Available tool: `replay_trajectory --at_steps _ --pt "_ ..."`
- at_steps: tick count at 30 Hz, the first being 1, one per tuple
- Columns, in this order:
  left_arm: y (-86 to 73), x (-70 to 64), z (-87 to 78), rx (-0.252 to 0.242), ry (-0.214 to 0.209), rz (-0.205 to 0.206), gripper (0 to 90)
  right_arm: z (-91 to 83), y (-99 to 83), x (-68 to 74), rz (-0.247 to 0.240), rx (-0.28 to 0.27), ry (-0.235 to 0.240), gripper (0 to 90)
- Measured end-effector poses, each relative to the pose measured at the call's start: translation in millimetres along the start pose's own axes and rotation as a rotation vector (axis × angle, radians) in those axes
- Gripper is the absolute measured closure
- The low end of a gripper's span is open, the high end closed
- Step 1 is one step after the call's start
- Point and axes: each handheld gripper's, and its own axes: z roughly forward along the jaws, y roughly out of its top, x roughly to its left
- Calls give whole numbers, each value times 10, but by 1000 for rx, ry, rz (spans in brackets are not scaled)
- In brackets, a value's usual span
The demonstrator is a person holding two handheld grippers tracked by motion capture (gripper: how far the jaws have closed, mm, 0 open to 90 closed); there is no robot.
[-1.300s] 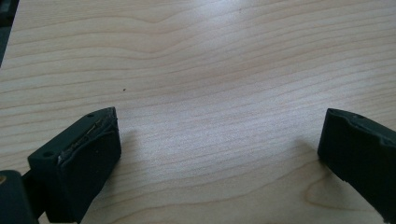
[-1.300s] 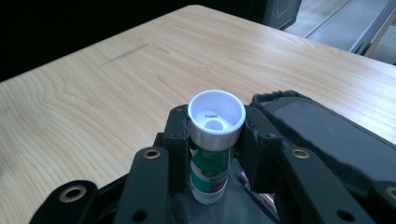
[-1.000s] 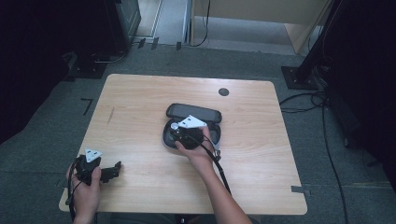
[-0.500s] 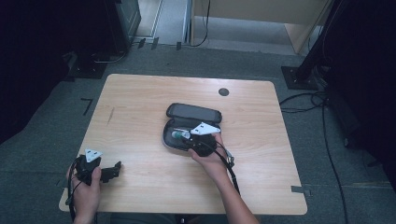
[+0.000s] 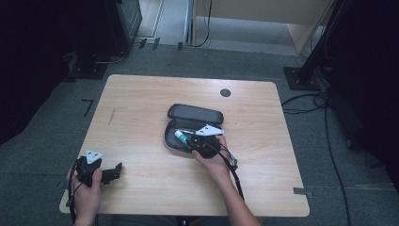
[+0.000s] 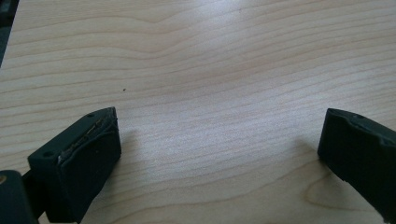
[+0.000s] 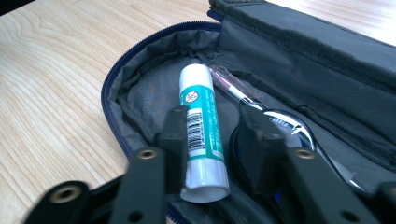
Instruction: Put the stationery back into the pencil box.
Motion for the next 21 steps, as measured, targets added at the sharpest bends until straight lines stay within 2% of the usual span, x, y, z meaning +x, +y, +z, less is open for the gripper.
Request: replay_trajectory --at_steps 3,7,12,16,21 --pt "0 0 0 0 0 0 0 2 -3 23 -11 -13 -6 731" --pt "0 0 0 0 0 0 0 1 -17 40 -17 -11 -4 788" --pt "0 0 0 0 0 0 0 -3 -35 44 -11 -13 -2 782" --pt "0 0 0 0 0 0 0 -68 -27 33 -3 -50 -4 758" --pt "0 0 0 0 0 0 0 -194 -25 6 -1 -77 -3 675"
